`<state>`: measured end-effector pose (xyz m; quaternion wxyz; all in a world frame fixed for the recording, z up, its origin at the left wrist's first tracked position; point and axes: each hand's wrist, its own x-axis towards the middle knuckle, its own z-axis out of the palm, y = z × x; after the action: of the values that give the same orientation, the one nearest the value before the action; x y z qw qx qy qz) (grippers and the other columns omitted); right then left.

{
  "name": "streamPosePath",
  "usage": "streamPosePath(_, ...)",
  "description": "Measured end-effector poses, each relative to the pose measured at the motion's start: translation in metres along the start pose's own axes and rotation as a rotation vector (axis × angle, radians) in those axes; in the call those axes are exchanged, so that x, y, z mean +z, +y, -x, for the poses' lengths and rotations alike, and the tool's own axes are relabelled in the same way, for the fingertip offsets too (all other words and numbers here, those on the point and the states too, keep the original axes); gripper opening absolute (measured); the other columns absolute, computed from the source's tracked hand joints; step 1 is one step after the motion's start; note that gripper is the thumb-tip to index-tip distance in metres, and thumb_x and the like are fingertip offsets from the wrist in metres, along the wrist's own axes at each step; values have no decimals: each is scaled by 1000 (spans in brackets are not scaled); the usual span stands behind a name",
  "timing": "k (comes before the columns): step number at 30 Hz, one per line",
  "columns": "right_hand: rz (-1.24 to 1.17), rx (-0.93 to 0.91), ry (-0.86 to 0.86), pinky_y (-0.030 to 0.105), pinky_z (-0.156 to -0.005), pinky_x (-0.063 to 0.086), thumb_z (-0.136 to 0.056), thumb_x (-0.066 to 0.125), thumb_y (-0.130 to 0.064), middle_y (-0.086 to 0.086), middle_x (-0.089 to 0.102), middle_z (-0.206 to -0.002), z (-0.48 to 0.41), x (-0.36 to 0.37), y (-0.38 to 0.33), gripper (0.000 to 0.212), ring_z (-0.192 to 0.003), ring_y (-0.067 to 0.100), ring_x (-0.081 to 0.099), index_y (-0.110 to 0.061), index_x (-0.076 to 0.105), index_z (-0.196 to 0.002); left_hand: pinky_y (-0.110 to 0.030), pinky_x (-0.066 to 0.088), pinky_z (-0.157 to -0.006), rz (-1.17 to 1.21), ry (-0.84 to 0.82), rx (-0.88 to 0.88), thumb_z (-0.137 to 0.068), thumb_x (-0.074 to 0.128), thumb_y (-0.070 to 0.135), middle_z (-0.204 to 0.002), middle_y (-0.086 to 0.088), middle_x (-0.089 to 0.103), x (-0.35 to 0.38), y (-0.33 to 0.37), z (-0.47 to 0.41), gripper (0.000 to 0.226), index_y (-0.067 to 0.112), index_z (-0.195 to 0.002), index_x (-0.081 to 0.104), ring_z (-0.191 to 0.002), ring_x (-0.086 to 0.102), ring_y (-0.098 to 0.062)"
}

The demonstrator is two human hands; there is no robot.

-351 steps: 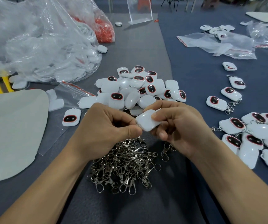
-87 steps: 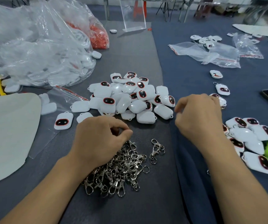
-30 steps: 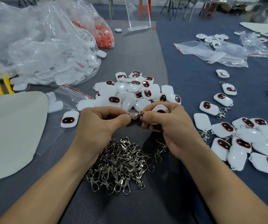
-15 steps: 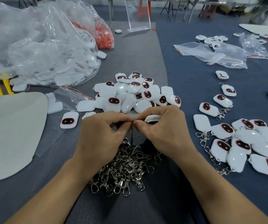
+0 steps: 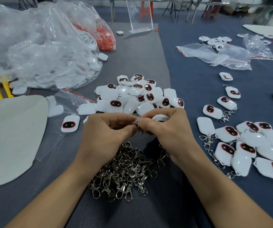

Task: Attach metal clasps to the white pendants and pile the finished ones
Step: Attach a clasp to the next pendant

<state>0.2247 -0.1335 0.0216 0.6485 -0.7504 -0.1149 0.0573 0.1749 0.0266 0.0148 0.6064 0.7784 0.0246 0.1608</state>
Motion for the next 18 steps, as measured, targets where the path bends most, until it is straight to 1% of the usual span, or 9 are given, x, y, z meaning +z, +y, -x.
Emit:
streamPosePath(3,-53,23,-20,24,-56,50,-70,79,-14,1,68,-61,-1,1,0,4,-58,8,59,-18,79,-69,-25,61,-72,-6,-17,5,-76,84,5,-80,8,79,-1,0,0,27,31,-85,82,-78,76,-13)
streamPosePath(7,11,11,-21,25,-58,52,-72,80,-21,-2,70,-62,1,2,1,2,-61,9,62,-23,80,-71,-42,63,-76,-31,47,-15,-74,85,14,-75,6,78,-2,0,0,18,31,-80,82,-76,76,-22)
streamPosePath(8,48,-7,-4,26,-59,54,-73,80,-23,-4,71,-63,1,2,2,3,-61,9,64,-25,80,-71,-41,63,-74,-47,64,-11,-73,83,18,-74,6,77,-2,0,0,16,32,-79,81,-74,75,-22)
streamPosePath(9,92,-32,15,25,-59,55,-74,81,-24,-6,72,-63,1,2,2,5,-62,9,66,-28,80,-72,-36,62,-70,-72,80,0,-72,81,21,-72,9,76,-2,0,0,13,33,-78,81,-71,74,-19)
streamPosePath(11,171,-78,40,22,-58,56,-76,83,-22,-8,73,-64,2,2,3,10,-62,9,69,-31,79,-72,-18,55,-59,-142,98,38,-72,80,24,-68,15,74,-1,1,1,11,34,-76,80,-61,69,-5)
streamPosePath(12,196,-89,37,21,-56,55,-76,83,-21,-9,73,-63,2,2,2,11,-61,10,69,-31,79,-72,-12,50,-56,-175,95,54,-72,82,21,-67,17,73,-1,0,1,12,33,-74,80,-59,67,0)
streamPosePath(14,221,-82,13,21,-53,53,-75,82,-21,-8,72,-62,2,2,2,12,-58,10,67,-32,79,-71,-10,48,-56,-201,87,59,-73,84,13,-67,18,73,-1,-1,1,19,32,-73,80,-57,65,4)
streamPosePath(16,213,-69,3,20,-51,51,-75,82,-21,-7,71,-60,2,2,2,13,-56,7,64,-32,78,-70,-16,53,-59,-146,75,42,-72,83,12,-68,14,74,-2,-2,0,21,33,-74,80,-59,66,1)
streamPosePath(18,189,-67,0,21,-51,51,-75,82,-19,-7,71,-60,2,2,2,14,-55,6,63,-31,79,-70,-29,59,-65,-58,41,-1,-69,82,18,-70,8,76,-3,-1,-1,18,35,-75,80,-63,69,-6)
